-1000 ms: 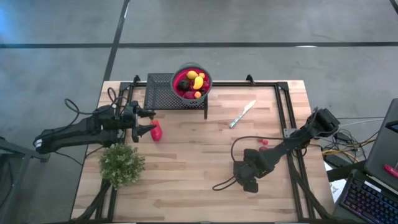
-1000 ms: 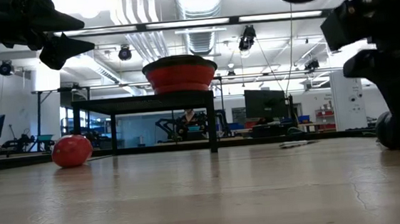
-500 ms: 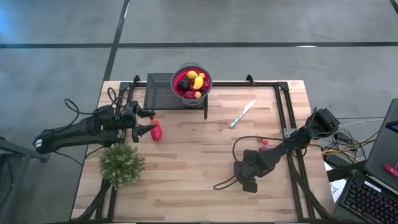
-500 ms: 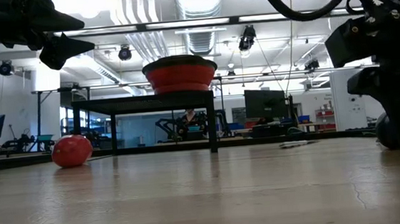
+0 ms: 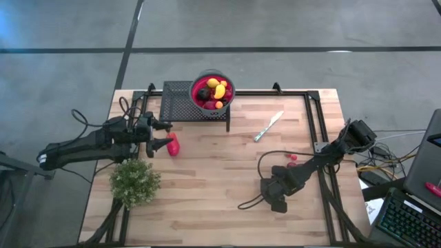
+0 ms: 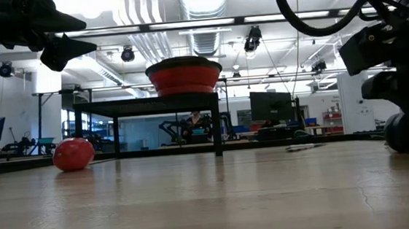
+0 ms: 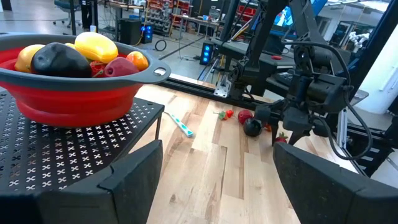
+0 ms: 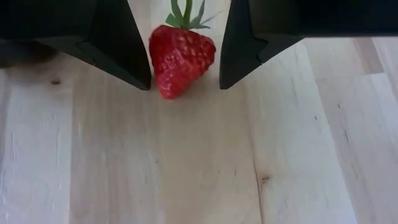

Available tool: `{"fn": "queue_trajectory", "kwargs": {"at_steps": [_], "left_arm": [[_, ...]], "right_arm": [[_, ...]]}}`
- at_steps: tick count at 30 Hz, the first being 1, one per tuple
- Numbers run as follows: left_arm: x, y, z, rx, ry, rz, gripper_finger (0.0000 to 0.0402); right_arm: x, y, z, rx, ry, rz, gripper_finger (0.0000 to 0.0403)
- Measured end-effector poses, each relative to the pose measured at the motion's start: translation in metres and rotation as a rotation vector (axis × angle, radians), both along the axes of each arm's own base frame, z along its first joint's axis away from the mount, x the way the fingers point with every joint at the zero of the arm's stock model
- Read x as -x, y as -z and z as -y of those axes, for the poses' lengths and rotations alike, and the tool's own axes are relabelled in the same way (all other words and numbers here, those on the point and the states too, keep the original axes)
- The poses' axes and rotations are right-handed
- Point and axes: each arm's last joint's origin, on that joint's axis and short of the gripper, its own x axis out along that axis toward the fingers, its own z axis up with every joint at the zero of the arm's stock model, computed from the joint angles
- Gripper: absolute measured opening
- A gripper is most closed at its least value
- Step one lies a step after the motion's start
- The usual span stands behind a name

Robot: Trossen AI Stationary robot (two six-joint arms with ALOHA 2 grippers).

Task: Pick & Place Fruit
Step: Put the red strawberry into the red gray strainer bowl on the shelf

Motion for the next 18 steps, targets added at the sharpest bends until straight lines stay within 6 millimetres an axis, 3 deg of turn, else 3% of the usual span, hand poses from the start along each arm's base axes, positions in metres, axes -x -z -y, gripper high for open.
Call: {"fn": "queue_trajectory", "kwargs": {"at_steps": [10, 18], "left_arm": [[0.0000, 0.0000, 0.0000, 0.000, 0.000, 0.000, 0.0312], [0.0000, -0.0001, 0.0000, 0.000, -0.001, 0.001, 0.0312]], "right_arm": [[0.0024, 0.0005, 0.0015, 0.009, 0.040, -0.025, 0.0216], [0.0027, 0.0007, 0.0019, 0.013, 0.055, -0.028, 0.0187]]}}
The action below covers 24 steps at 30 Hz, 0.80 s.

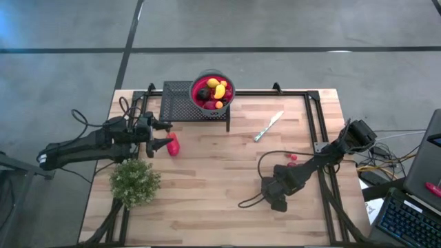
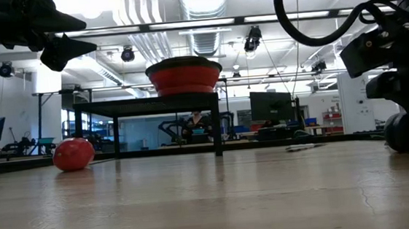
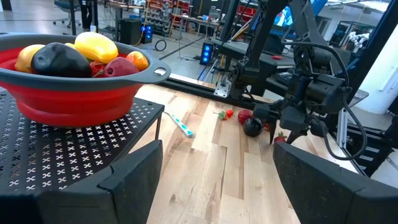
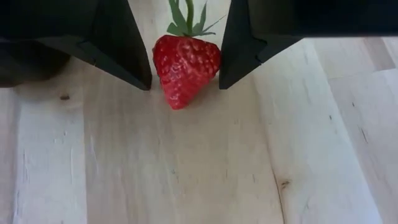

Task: Pick & Place Fruit
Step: Put the red strawberry into the red gray strainer bowl on the shelf

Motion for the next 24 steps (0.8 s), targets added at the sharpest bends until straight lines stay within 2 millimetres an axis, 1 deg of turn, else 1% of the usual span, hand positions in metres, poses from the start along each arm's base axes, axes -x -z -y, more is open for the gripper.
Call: {"fn": "queue_trajectory", "kwargs": {"at_steps": [7, 10, 16, 24], "left_arm": [[0.0000, 0.0001, 0.0000, 0.000, 0.000, -0.001, 0.0312], [0.0000, 0.0000, 0.0000, 0.000, 0.000, 0.000, 0.0312], [0.0000, 0.0001, 0.0000, 0.001, 0.000, 0.000, 0.0312], [0.0000, 0.0000, 0.0000, 0.000, 0.000, 0.000, 0.0312]], "right_arm": [[0.0002, 0.0001, 0.0002, -0.002, 0.000, -0.004, 0.0156], [0.0001, 0.0000, 0.0000, -0.008, 0.003, -0.006, 0.0155], [0.0001, 0.0001, -0.0001, -0.011, 0.004, -0.006, 0.0166], [-0.0052, -0.0010, 0.0057, -0.021, 0.035, 0.001, 0.0147]]}}
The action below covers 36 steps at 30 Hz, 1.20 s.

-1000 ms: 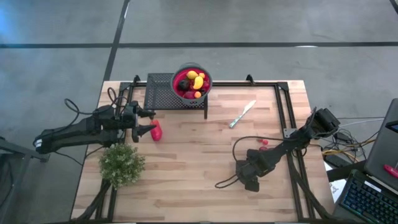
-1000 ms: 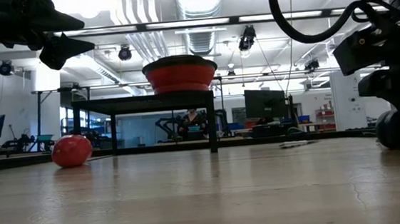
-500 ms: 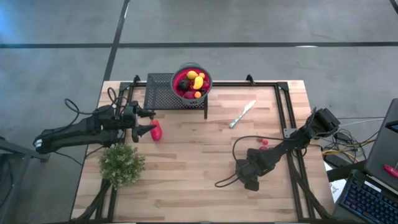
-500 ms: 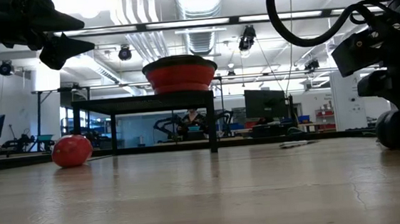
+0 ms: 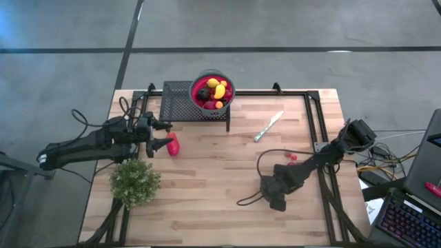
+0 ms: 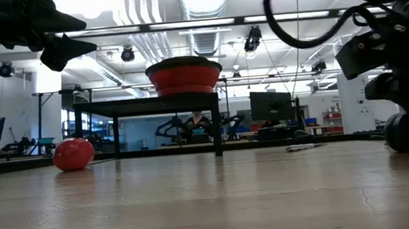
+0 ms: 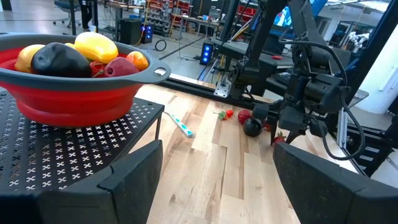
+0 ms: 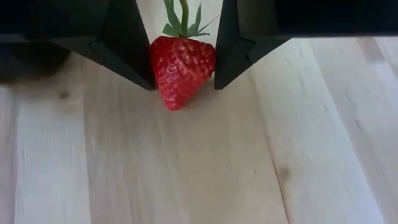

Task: Pick & Place Fruit
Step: Put the red strawberry into the red gray strainer bowl on the shelf

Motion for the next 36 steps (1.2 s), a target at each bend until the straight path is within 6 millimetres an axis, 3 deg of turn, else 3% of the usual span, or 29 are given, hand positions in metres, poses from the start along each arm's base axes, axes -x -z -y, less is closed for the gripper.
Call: {"fn": "queue_trajectory", "kwargs": {"at_steps": [6, 10, 16, 21, 27, 36], "left_arm": [[0.000, 0.000, 0.000, 0.000, 0.000, -0.001, 0.0312], [0.000, 0.000, 0.000, 0.000, 0.000, 0.000, 0.0312], [0.000, 0.000, 0.000, 0.000, 0.000, 0.000, 0.0312], [0.000, 0.000, 0.000, 0.000, 0.000, 0.000, 0.0312], [0.000, 0.000, 0.000, 0.000, 0.000, -0.001, 0.0312], [0.000, 0.000, 0.000, 0.000, 0.000, -0.001, 0.0312]], "right_arm": [[-0.015, -0.002, 0.011, -0.011, 0.031, 0.084, 0.0163], [-0.029, -0.006, 0.023, -0.027, 0.016, 0.154, 0.0153], [-0.057, -0.028, 0.048, -0.012, -0.024, 0.252, 0.0150], [-0.086, -0.061, 0.075, 0.019, -0.067, 0.384, 0.0164], [-0.116, -0.118, 0.113, 0.090, -0.099, 0.575, 0.0146], [-0.132, -0.199, 0.176, 0.214, -0.018, 0.824, 0.0164]]}}
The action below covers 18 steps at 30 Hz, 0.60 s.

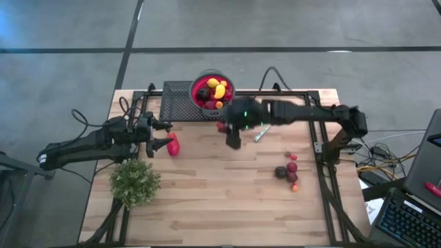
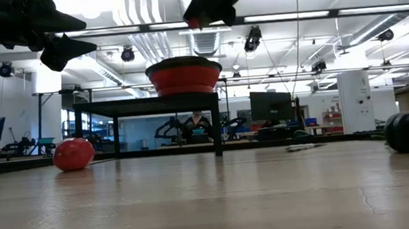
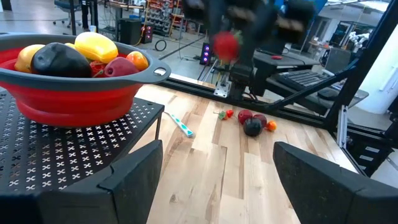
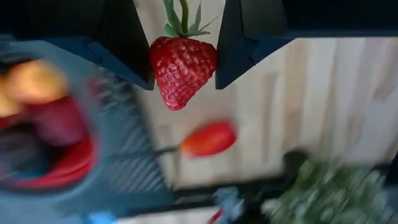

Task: Pick & Place Fruit
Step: Put the red strawberry into the red gray strainer bowl on the shelf

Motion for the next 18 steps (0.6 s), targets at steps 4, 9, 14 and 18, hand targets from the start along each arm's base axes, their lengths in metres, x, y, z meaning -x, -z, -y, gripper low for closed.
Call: {"fn": "queue_trajectory", "kwargs": {"at_steps": [4, 9, 14, 18], "left_arm": [[0.000, 0.000, 0.000, 0.000, 0.000, 0.001, 0.0312], [0.000, 0.000, 0.000, 0.000, 0.000, 0.000, 0.0312], [0.000, 0.000, 0.000, 0.000, 0.000, 0.001, 0.0312], [0.000, 0.000, 0.000, 0.000, 0.000, 0.000, 0.0312]], "right_arm": [[0.001, -0.015, 0.030, 0.015, 0.078, 0.071, 0.0153], [0.005, -0.020, 0.061, 0.029, 0.160, 0.127, 0.0148], [0.012, -0.020, 0.084, 0.035, 0.226, 0.133, 0.0167], [0.016, -0.020, 0.096, 0.037, 0.257, 0.133, 0.0159]]}}
